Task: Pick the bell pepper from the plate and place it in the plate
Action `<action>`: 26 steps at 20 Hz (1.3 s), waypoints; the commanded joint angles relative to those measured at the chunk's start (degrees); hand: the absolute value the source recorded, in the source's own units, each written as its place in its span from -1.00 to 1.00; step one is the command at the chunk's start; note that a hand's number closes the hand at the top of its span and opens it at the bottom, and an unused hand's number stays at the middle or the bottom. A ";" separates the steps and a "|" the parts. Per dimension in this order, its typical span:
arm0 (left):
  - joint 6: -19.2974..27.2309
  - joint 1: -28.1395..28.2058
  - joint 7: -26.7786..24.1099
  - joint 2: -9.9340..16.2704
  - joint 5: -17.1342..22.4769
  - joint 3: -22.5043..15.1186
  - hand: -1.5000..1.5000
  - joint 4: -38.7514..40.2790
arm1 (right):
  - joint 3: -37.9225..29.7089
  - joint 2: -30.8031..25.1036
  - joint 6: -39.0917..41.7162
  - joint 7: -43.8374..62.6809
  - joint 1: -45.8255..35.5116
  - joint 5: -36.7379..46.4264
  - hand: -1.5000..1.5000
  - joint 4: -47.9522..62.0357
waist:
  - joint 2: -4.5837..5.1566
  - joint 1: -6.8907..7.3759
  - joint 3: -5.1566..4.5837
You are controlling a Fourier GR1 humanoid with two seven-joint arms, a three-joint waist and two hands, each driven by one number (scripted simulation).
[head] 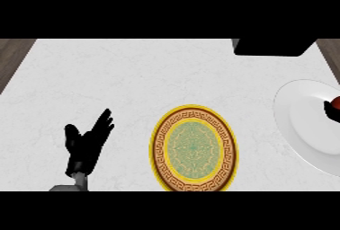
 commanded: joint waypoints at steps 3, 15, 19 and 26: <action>-0.65 1.68 -1.10 0.76 -0.24 0.03 0.00 -0.55 | -2.52 -0.88 11.31 -10.99 -4.72 -5.12 -1.00 15.92 | 0.18 0.81 0.14; -0.34 1.66 -0.38 -0.02 0.04 0.14 0.00 -0.48 | -20.72 -0.29 18.05 -40.77 -8.71 -22.29 -1.00 23.33 | -0.10 -0.56 0.05; 1.52 0.87 -4.01 -2.18 -1.50 -0.13 0.00 3.69 | -23.41 -4.60 25.89 -39.37 -6.43 -25.89 -1.00 25.62 | -0.38 -1.53 -0.12; 1.41 2.61 1.82 -1.18 -0.41 0.04 0.00 -2.60 | -22.65 -6.16 43.17 -41.94 1.04 -29.45 -1.00 23.72 | -0.63 -1.67 -0.14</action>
